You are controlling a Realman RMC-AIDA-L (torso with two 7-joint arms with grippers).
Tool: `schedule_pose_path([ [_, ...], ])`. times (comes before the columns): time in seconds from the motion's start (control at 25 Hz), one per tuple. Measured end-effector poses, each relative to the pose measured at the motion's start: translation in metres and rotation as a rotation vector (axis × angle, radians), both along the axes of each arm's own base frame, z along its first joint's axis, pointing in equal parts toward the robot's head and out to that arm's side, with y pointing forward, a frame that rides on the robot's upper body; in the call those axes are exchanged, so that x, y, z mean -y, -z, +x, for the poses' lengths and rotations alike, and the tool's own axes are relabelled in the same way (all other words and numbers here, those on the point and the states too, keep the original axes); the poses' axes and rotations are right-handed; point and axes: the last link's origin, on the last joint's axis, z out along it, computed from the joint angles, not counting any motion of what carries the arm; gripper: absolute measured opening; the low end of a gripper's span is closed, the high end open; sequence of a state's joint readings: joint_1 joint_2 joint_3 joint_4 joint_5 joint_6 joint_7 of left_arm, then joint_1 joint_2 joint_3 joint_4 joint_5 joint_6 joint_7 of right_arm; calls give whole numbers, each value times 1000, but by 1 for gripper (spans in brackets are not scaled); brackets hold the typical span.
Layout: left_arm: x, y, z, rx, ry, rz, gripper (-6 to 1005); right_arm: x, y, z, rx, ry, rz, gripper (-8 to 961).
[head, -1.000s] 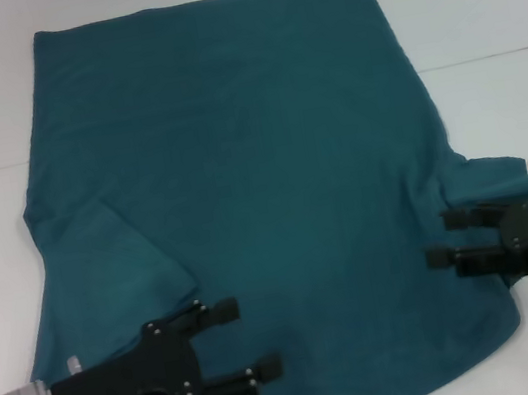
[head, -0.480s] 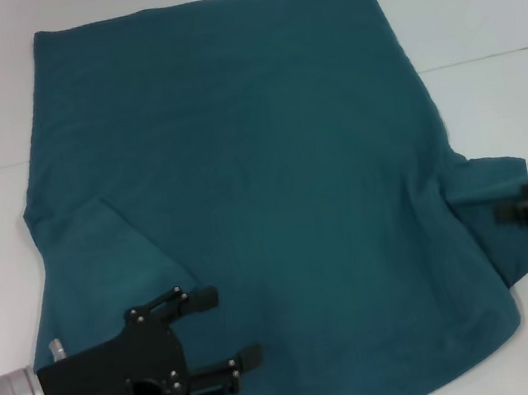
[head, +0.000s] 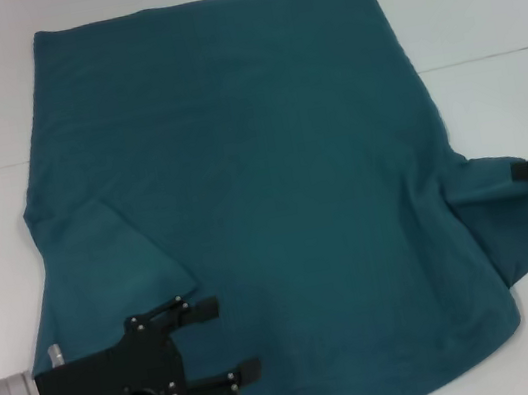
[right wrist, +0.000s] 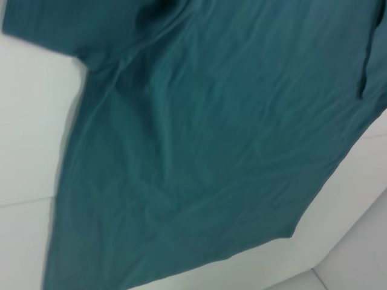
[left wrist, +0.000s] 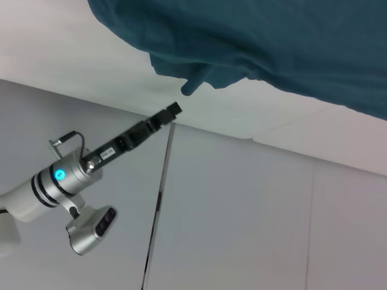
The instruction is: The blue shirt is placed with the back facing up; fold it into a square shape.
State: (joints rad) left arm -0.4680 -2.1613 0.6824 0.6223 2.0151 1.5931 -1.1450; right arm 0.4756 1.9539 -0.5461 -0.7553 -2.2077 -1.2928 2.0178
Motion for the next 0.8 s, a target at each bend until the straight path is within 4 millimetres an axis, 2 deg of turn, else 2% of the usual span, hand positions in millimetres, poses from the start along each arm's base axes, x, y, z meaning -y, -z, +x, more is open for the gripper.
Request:
schedule_pose_path([
  [0.2,1,0,-2,-3,-6,0,906,-10,5,-3,14,9,28,899],
  [0.4,1,0,-2,-1,-13,0,906,-16,12,1,54,59,42,899],
  [0.8,0,0,-2,0,-28,-7,905,-17,30,2,74,86,12,898],
])
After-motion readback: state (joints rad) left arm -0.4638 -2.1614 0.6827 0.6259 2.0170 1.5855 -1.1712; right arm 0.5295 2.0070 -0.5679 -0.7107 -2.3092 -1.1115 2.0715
